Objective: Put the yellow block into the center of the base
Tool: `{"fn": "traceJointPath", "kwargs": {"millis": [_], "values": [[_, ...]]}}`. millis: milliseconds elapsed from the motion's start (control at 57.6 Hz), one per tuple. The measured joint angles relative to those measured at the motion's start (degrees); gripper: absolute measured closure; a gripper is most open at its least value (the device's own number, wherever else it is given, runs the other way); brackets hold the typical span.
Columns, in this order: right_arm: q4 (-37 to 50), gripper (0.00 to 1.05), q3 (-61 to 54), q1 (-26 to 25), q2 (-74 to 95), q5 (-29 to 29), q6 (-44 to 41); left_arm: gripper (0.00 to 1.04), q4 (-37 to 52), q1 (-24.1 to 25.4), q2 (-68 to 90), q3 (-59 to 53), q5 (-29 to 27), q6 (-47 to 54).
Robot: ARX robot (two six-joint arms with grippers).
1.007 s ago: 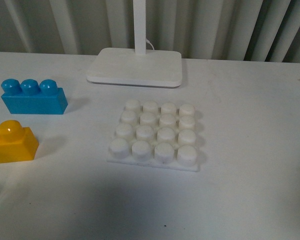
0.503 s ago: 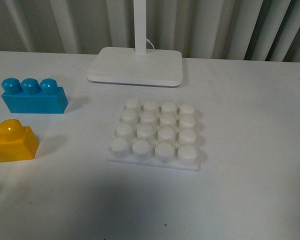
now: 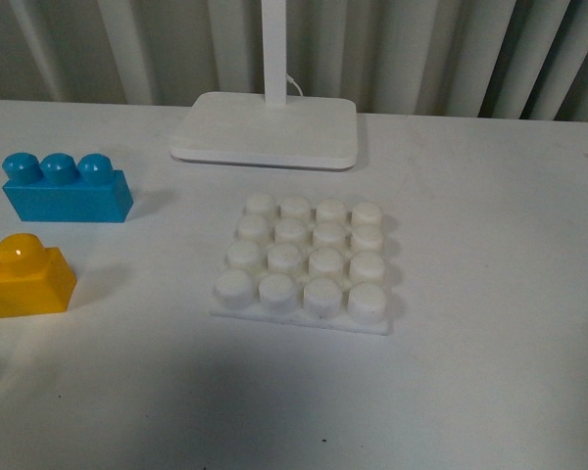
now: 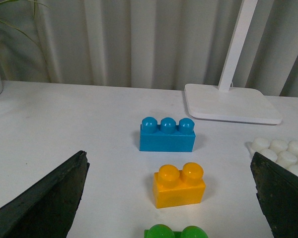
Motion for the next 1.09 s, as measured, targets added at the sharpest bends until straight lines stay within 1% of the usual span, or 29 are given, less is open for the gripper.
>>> {"fn": "traceJointPath", "kwargs": {"millis": [104, 122, 156, 191, 243, 278, 312, 365, 382, 417, 451, 469, 486, 538, 555, 608, 677, 712, 729, 764, 816, 920, 937, 1007, 1094], "values": [[0.0, 0.55, 0.0, 0.0, 0.0, 0.0, 0.0, 0.06, 0.0, 0.0, 0.0, 0.0, 0.0, 0.0], [0.0, 0.54, 0.0, 0.0, 0.0, 0.0, 0.0, 0.06, 0.0, 0.0, 0.0, 0.0, 0.02, 0.02], [0.0, 0.47, 0.0, 0.0, 0.0, 0.0, 0.0, 0.06, -1.62, -0.42, 0.76, 0.46, -1.27, -1.16], [0.0, 0.41, 0.0, 0.0, 0.0, 0.0, 0.0, 0.06, -2.56, -0.46, 2.29, 1.01, -1.09, -1.55], [0.0, 0.31, 0.0, 0.0, 0.0, 0.0, 0.02, 0.06, -1.79, 0.26, 7.17, 2.47, 2.27, -0.92], [0.0, 0.22, 0.0, 0.0, 0.0, -0.02, 0.0, 0.06, 0.22, 2.1, 11.82, 4.35, 6.73, 1.46], [0.0, 0.16, 0.0, 0.0, 0.0, -0.02, 0.0, 0.06, 1.42, 3.61, 14.82, 5.84, 9.38, 3.26], [0.0, 0.07, 0.0, 0.02, 0.0, -0.02, 0.09, 0.06, 3.21, 6.88, 21.35, 9.73, 15.15, 8.11], [0.0, 0.07, 0.0, 0.0, 0.0, -0.02, 0.07, 0.06, 3.34, 7.41, 22.45, 10.45, 16.06, 8.59], [0.0, 0.09, 0.0, 0.0, 0.0, 0.0, 0.04, 0.06, 3.1, 9.22, 26.93, 13.42, 19.91, 13.25], [0.0, 0.1, 0.0, 0.0, 0.0, 0.0, 0.04, 0.06, 2.51, 10.16, 30.38, 15.67, 22.73, 16.2], [0.0, 0.09, 0.0, 0.0, 0.0, 0.0, 0.04, 0.06, 2.03, 10.69, 32.72, 17.07, 24.52, 19.34], [0.0, 0.09, 0.0, 0.0, 0.0, 0.0, 0.04, 0.06, 1.68, 10.95, 33.88, 17.81, 25.4, 20.0], [0.0, 0.09, 0.0, 0.0, 0.0, 0.0, 0.04, 0.06, -2.38, 11.82, 40.68, 22.49, 30.45, 28.98], [0.0, 0.09, 0.0, 0.0, 0.0, -0.02, 0.04, 0.06, -3.26, 12.0, 41.83, 23.37, 31.3, 29.81], [0.0, 0.09, 0.0, 0.0, 0.0, -0.02, 0.04, 0.06, -8.79, 12.68, 48.41, 28.28, 34.21, 39.01], [0.0, 0.09, 0.0, 0.0, 0.0, -0.02, 0.04, 0.06, -15.82, 12.9, 54.8, 33.7, 34.21, 49.83], [0.0, 0.09, 0.0, 0.0, 0.0, -0.02, 0.04, 0.06, -20.09, 12.9, 58.75, 37.22, 32.81, 56.7], [0.0, 0.09, 0.0, 0.0, 0.0, 0.0, 0.04, 0.06, -21.05, 12.87, 59.69, 38.07, 32.33, 57.53], [0.0, 0.09, 0.0, 0.0, 0.0, 0.0, 0.04, 0.06, -24.68, 12.39, 63.14, 41.29, 30.62, 64.61], [0.0, 0.09, 0.0, 0.0, 0.0, 0.0, 0.04, 0.06, -28.74, 11.5, 66.86, 44.81, 29.09, 71.12], [0.0, 0.09, 0.0, 0.0, 0.0, -0.02, 0.04, 0.06, -33.83, 8.61, 72.11, 49.48, 26.14, 79.62], [0.0, 0.09, 0.0, 0.0, 0.0, -0.04, 0.04, 0.06, -33.94, 8.31, 72.54, 49.79, 25.92, 79.89], [0.0, 0.09, 0.0, 0.0, 0.0, 0.0, 0.04, 0.06, -33.7, 5.57, 76.67, 52.17, 21.0, 84.06], [0.0, 0.09, 0.0, 0.0, 0.0, 0.0, 0.04, 0.06, -33.79, 3.72, 79.84, 54.03, 19.23, 85.66]]}}
